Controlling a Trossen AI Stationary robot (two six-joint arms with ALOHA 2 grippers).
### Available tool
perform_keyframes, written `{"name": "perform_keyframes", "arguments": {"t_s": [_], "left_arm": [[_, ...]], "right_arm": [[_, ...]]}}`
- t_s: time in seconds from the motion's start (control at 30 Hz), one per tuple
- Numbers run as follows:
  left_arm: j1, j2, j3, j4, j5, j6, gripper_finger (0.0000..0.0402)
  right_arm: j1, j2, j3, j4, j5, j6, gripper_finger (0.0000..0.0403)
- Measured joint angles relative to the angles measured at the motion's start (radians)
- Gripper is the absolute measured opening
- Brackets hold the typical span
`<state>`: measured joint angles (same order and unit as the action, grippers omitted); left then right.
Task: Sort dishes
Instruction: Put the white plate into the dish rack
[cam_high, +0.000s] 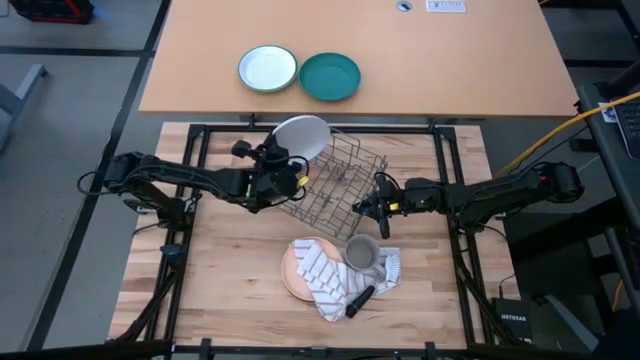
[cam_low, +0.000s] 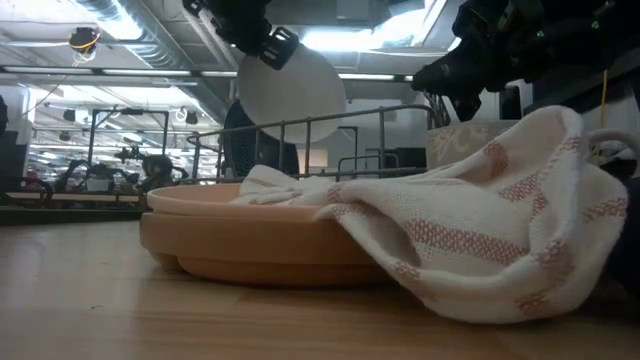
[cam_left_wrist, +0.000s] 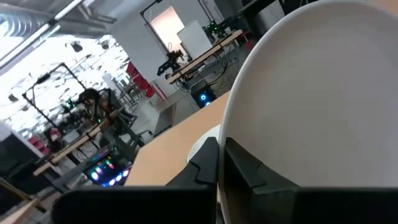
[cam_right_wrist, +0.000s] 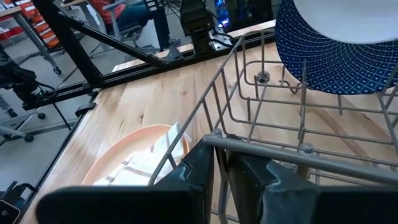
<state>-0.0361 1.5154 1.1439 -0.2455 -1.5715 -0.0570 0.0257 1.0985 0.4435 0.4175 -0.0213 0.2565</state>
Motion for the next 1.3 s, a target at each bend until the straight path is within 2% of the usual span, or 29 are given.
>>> {"name": "perform_keyframes", "arguments": {"t_s": [0.3,0.47,0.6,0.83,1.1,1.3], "left_arm": [[-0.024,0.0,0.0,0.28,0.0,0.414,0.0],[-0.024,0.0,0.0,0.363,0.0,0.537,0.0],[-0.024,0.0,0.0,0.363,0.0,0.544,0.0],[-0.034,0.0,0.0,0.361,0.0,0.604,0.0],[-0.105,0.002,0.0,0.361,0.0,0.573,0.0],[-0.141,0.06,0.0,0.359,0.001,0.567,0.0]], "right_arm": [[0.001,-0.001,0.0,0.002,0.064,0.0,0.0046],[0.001,-0.002,0.0,0.004,0.126,0.003,0.0046],[0.0,-0.002,0.0,0.003,0.132,0.03,0.0046],[0.0,-0.002,0.0,-0.001,0.039,0.03,0.0046],[0.0,-0.002,0.001,-0.001,-0.01,0.018,0.0046],[0.001,0.003,0.002,0.001,-0.016,0.016,0.0046]]}}
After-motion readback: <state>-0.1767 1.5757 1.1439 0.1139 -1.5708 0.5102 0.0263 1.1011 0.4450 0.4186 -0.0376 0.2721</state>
